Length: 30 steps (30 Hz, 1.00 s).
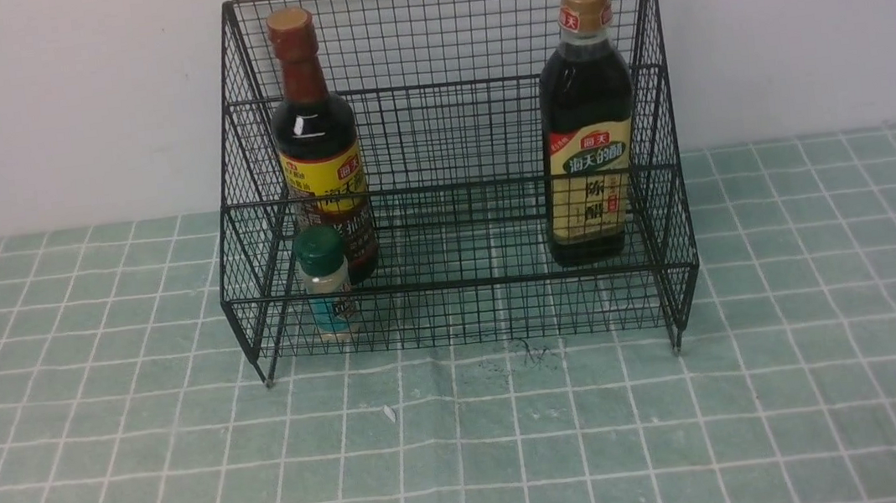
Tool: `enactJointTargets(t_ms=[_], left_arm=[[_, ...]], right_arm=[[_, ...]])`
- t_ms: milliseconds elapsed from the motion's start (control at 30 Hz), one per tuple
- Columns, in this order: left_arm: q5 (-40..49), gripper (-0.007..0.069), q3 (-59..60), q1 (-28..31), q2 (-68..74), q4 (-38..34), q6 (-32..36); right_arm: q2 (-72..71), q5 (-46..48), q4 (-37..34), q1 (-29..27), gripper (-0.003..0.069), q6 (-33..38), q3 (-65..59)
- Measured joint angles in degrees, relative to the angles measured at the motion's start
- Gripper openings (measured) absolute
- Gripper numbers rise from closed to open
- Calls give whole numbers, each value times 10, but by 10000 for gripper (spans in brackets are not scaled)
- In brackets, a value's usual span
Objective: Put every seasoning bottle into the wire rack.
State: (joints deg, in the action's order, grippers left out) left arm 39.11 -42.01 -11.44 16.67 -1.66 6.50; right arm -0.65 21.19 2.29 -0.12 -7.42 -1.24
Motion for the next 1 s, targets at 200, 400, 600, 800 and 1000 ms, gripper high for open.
enactJointTargets(t_ms=[200, 400, 600, 800, 1000], left_arm=[[-154, -6, 210, 61, -109, 5, 0], [-216, -6, 380, 97, -172, 6, 0], [-204, -6, 436, 99, -173, 6, 0], [-180, -6, 436, 99, -173, 6, 0], [-179, -6, 436, 99, -173, 6, 0]], right_arm=[[0, 0, 0, 0, -15, 0, 0], [0, 0, 0, 0, -15, 0, 0], [0, 0, 0, 0, -15, 12, 0], [0, 0, 0, 0, -15, 15, 0], [0, 0, 0, 0, -15, 17, 0]])
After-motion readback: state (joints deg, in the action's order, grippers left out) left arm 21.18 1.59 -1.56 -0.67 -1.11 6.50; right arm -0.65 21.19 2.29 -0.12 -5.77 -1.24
